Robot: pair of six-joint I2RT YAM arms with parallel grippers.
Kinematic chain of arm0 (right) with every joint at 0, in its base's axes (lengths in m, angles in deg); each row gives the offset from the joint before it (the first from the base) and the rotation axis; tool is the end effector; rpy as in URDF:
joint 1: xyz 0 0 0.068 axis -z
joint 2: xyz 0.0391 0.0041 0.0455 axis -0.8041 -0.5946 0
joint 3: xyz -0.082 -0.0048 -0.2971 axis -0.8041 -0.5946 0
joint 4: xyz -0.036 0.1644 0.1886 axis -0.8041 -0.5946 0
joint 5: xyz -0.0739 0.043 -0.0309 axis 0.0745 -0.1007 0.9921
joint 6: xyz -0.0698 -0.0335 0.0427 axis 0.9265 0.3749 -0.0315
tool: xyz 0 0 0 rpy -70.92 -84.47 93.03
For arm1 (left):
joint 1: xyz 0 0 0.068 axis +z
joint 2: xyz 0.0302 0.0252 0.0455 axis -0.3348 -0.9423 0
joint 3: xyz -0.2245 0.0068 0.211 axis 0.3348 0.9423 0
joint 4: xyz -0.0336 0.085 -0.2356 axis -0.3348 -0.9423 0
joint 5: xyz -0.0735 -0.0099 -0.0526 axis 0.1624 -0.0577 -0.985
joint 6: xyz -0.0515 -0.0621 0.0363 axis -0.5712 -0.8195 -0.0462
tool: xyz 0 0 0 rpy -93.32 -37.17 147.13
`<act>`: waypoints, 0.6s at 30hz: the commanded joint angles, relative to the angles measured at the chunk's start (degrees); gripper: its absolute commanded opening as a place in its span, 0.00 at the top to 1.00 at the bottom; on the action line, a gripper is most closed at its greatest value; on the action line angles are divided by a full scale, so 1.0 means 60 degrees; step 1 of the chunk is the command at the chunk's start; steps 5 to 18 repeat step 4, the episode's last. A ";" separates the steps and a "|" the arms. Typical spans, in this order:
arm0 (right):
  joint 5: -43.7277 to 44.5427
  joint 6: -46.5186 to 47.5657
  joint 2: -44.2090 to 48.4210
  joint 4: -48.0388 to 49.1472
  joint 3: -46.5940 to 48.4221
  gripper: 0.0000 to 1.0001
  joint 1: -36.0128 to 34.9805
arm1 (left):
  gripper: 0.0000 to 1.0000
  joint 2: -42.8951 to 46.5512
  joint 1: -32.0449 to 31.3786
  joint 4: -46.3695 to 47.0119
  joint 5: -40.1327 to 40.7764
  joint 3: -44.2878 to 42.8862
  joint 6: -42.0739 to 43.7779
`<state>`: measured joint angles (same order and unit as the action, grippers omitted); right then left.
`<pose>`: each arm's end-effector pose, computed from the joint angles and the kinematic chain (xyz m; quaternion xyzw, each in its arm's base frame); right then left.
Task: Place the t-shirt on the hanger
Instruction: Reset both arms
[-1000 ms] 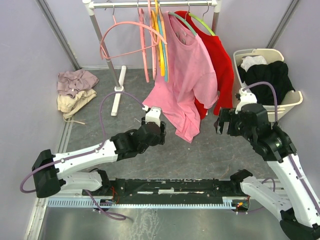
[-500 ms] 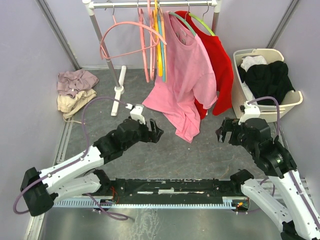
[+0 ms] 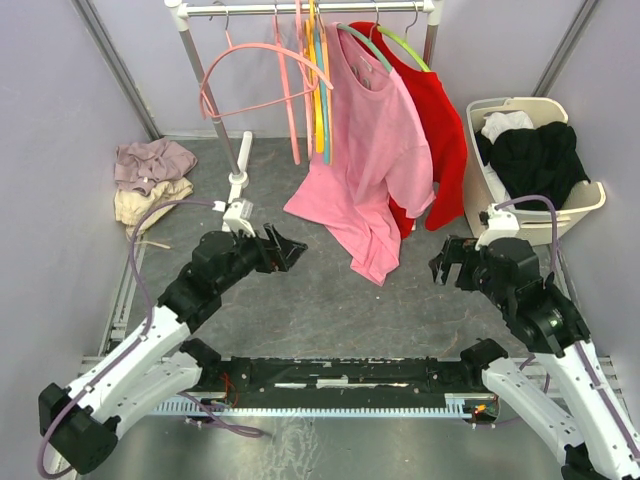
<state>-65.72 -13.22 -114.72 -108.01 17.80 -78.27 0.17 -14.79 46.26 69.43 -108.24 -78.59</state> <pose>0.0989 0.0311 0.3277 0.0460 0.8717 0.1373 0.4681 0.1571 -0.1157 0.3007 0.0195 0.7949 -0.3747 0.4768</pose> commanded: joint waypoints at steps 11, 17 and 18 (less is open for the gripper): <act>0.0063 -0.0028 0.0093 0.0418 -0.0033 0.01 -0.0006 | 0.10 0.0617 0.0158 -0.0593 0.0012 -0.0114 -0.0103; 0.0063 -0.0028 0.0093 0.0418 -0.0033 0.01 -0.0006 | 0.10 0.0617 0.0158 -0.0593 0.0012 -0.0114 -0.0103; 0.0063 -0.0028 0.0093 0.0418 -0.0033 0.01 -0.0006 | 0.10 0.0617 0.0158 -0.0593 0.0012 -0.0114 -0.0103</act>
